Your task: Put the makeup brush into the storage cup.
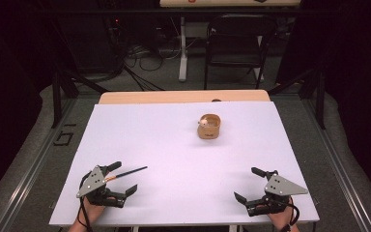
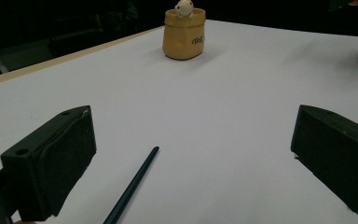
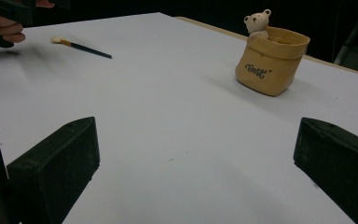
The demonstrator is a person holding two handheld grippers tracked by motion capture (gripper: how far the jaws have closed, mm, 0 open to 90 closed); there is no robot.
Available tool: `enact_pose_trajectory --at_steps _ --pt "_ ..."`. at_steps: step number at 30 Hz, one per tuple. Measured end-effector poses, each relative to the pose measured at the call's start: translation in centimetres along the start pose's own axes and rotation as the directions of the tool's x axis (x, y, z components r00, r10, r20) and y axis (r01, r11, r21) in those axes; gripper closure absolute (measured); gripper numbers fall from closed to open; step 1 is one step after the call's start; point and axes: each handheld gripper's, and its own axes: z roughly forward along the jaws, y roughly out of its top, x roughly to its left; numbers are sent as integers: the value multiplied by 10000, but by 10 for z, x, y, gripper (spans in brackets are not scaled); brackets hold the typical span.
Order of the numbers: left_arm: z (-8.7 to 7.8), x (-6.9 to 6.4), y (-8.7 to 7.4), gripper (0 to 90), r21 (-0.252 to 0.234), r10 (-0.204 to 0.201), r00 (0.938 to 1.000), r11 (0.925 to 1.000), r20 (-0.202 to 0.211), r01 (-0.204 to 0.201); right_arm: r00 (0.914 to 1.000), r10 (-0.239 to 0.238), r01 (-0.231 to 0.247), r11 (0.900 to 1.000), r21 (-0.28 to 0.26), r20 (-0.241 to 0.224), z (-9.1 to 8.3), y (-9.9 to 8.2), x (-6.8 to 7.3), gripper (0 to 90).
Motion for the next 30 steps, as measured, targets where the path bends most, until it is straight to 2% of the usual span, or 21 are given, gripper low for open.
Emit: enact_pose_trajectory --at_steps 7,8,11,13,15,19,22,26,30 --pt "-2 0 2 1 65 10 9999 10000 -134 -9 10000 8 -8 10000 -67 41 -1 0 0 0" --pt "-2 1 2 1 32 -2 10000 10000 -4 2 10000 -20 20 10000 -90 11 0 0 1 0" --pt "-2 1 3 1 113 -47 10000 9999 -38 47 10000 -46 46 10000 -88 -11 0 1 2 0" --pt "-3 3 5 1 116 62 10000 9999 -46 -61 10000 -41 41 10000 46 -9 -1 1 2 0" --pt "-3 5 7 1 96 -6 9999 10000 -104 7 10000 -26 26 10000 46 6 0 0 1 0" --pt "-4 11 13 2 549 -233 9997 9982 -7 233 10000 29 -29 10000 -34 20 -1 0 1 0" --pt "-6 15 18 2 651 -288 9996 9975 -22 288 10000 65 -65 10000 -55 27 -2 1 0 0" --pt "-6 19 21 3 1041 -216 9997 9943 -89 224 10000 53 -53 10000 -14 -10 -2 1 1 0" --pt "-3 24 26 2 1595 -72 9999 9872 118 53 10000 71 -71 10000 -67 -26 -3 1 2 0"
